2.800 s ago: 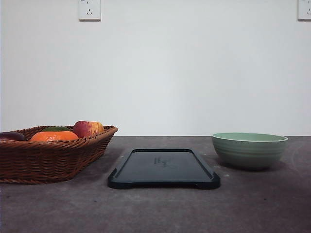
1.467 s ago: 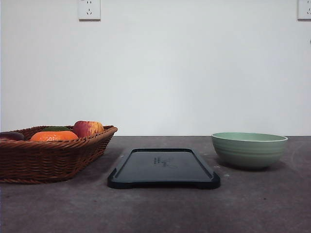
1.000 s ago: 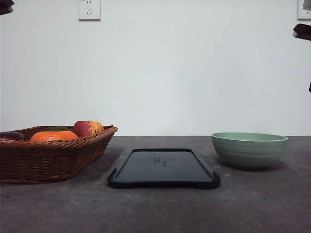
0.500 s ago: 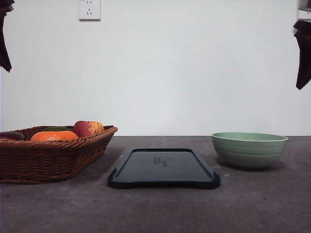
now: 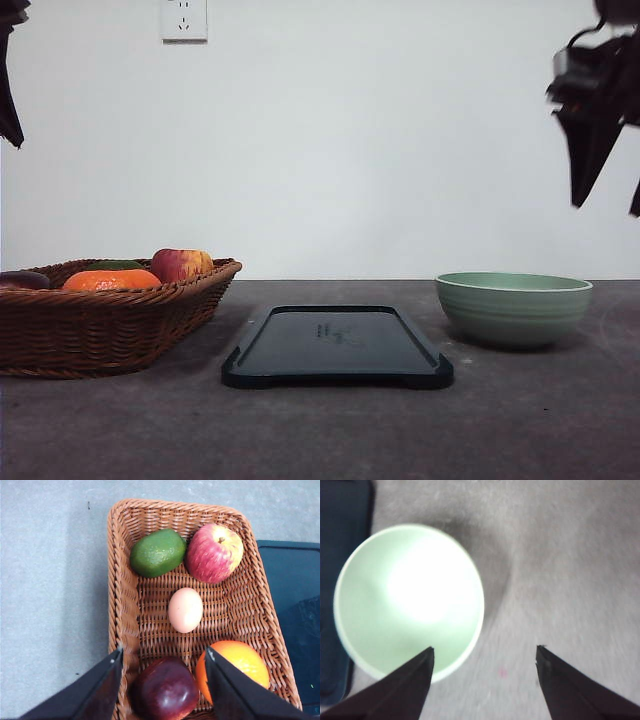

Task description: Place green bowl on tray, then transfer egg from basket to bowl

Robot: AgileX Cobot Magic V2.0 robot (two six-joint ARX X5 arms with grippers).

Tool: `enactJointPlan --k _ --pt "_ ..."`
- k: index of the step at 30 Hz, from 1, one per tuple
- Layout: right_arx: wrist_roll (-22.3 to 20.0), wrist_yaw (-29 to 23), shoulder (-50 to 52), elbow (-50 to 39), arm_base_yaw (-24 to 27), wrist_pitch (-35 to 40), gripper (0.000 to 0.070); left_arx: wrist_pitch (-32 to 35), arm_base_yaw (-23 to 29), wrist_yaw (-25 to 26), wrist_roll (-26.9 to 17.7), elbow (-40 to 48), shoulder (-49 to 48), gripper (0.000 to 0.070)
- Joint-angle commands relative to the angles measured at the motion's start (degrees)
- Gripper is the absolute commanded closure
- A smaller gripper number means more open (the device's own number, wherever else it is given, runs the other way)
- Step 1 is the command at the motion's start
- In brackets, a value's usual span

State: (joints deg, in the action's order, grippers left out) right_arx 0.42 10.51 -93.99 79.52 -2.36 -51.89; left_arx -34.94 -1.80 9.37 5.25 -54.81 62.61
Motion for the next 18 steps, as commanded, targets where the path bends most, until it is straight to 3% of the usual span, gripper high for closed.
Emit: enactJointPlan --k 1,9,11,14,18 --pt "-1.07 0.12 -3.20 2.23 -0.58 -0.04 0.0296 0.26 -0.15 0.33 0.40 -1.38 0.33 0.0382" --pt "-1.14 -0.07 -10.94 3.83 -2.60 1.75 0.0310 0.27 -0.15 0.33 0.42 -1.38 0.33 0.0384" --pt "-1.09 -0.24 -12.25 3.83 -2.95 2.19 0.0379 0.26 -0.15 0.33 0.42 -1.38 0.33 0.0384" --pt "-1.09 -1.45 -13.66 3.81 -3.36 2.13 0.0608 0.26 -0.15 0.33 0.42 -1.38 0.33 0.0384" --pt "-1.06 -2.87 -14.56 3.81 -3.51 1.73 0.0695 0.24 -0.15 0.33 0.42 -1.38 0.33 0.0384"
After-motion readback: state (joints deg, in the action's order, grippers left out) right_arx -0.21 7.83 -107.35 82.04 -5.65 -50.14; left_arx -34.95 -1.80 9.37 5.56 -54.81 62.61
